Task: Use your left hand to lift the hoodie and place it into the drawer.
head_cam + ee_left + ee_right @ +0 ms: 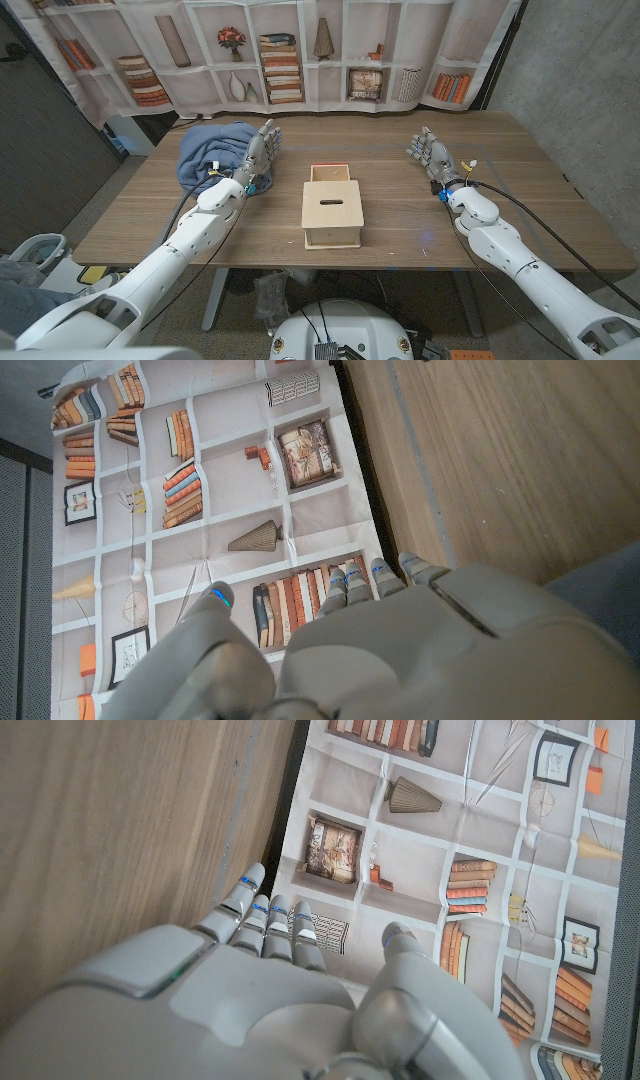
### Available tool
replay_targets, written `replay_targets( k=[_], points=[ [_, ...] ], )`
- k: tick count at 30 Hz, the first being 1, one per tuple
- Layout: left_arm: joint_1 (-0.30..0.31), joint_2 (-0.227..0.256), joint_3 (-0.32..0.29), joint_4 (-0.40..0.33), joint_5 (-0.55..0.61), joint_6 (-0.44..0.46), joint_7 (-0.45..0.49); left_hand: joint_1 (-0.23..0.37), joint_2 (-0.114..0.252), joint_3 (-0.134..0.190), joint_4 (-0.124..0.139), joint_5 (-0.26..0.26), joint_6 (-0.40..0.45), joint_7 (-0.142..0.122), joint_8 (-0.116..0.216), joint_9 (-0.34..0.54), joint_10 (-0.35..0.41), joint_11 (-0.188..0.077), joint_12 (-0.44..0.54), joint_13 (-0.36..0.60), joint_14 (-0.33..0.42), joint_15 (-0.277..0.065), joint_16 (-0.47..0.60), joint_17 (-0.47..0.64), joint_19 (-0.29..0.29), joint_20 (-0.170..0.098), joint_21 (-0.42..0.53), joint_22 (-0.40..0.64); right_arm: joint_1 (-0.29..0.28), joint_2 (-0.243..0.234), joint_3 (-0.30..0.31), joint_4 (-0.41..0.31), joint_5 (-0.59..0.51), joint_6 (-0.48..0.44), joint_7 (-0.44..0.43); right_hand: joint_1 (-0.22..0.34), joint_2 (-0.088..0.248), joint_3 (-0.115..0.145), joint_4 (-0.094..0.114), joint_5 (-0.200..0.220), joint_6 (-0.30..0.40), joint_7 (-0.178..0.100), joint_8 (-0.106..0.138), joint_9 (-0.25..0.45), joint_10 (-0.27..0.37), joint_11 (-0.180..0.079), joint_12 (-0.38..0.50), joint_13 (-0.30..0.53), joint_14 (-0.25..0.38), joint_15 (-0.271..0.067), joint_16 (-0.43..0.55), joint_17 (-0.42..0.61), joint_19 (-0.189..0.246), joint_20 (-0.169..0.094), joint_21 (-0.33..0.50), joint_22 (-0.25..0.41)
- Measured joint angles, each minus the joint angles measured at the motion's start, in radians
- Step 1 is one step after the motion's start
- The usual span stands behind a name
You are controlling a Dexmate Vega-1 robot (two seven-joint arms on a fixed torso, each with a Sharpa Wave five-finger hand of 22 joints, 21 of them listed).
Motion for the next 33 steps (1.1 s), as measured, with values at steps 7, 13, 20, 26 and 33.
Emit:
replay_targets(
  k=[7,13,20,26,33],
  points=[
    [0.008,0.006,0.006,-0.026,0.007,0.002,-0.004,0.005,0.005,-0.002,-0.002,0.000,0.005,0.005,0.000,0.000,0.004,0.004,0.000,0.000,0.004,-0.004,0.000,0.000,0.009,0.001,0.000,0.000,-0.015,-0.004,0.005,-0.008,0.002,0.010,0.000,0.000,0.000,0.004,-0.004,0.000,0.000,0.000,0.000,-0.005,0.010,-0.007,0.000,-0.002,-0.003,-0.004,0.000,-0.005,0.000,0.000,-0.004,0.000],
    [0.016,0.012,0.008,-0.047,0.011,0.002,-0.005,0.009,0.009,-0.002,-0.002,0.007,0.005,0.005,0.000,0.000,0.005,0.005,0.000,0.000,0.004,-0.004,0.000,0.000,0.010,0.000,0.000,0.000,-0.020,-0.007,0.006,-0.009,0.004,0.013,0.003,0.000,0.000,0.000,-0.008,0.000,0.000,0.000,0.000,-0.005,0.016,-0.012,0.000,-0.002,0.002,-0.009,0.000,-0.007,0.000,0.000,-0.008,0.000],
    [0.019,0.012,0.010,-0.051,0.010,-0.018,-0.028,0.011,0.011,0.002,-0.006,0.007,0.005,0.005,0.000,0.000,0.005,0.005,0.000,0.000,0.009,0.001,0.000,0.000,0.010,0.000,0.000,0.000,-0.023,-0.006,0.007,-0.005,0.006,0.018,0.007,0.005,0.005,-0.004,-0.012,0.000,0.004,-0.011,0.000,-0.010,0.026,-0.027,0.000,-0.007,0.011,-0.025,0.000,-0.009,-0.007,-0.007,-0.011,0.000],
    [0.020,0.017,0.014,-0.063,0.010,-0.025,-0.041,0.013,0.013,-0.002,-0.010,0.007,0.005,0.005,0.000,0.000,0.005,0.005,0.000,0.000,0.009,0.001,0.000,0.000,0.010,0.000,0.000,0.000,-0.024,-0.005,0.007,0.005,0.007,0.024,0.014,0.005,0.006,0.000,-0.017,0.000,0.004,-0.011,0.000,-0.010,0.026,-0.027,0.000,-0.007,0.011,-0.025,0.000,-0.014,-0.007,-0.007,-0.019,0.000],
    [0.026,0.036,0.014,-0.105,0.017,-0.017,-0.040,0.018,0.019,-0.002,-0.010,0.007,0.013,0.012,0.000,0.000,0.013,0.012,0.000,0.000,0.029,0.007,0.000,0.000,0.038,0.002,0.011,0.000,-0.032,-0.001,0.012,0.018,0.014,0.045,0.028,0.005,0.006,0.000,-0.017,0.000,0.004,-0.011,0.000,-0.009,0.026,-0.027,0.000,-0.007,0.006,-0.031,-0.004,-0.014,-0.011,-0.011,-0.022,0.000]
  ],
)
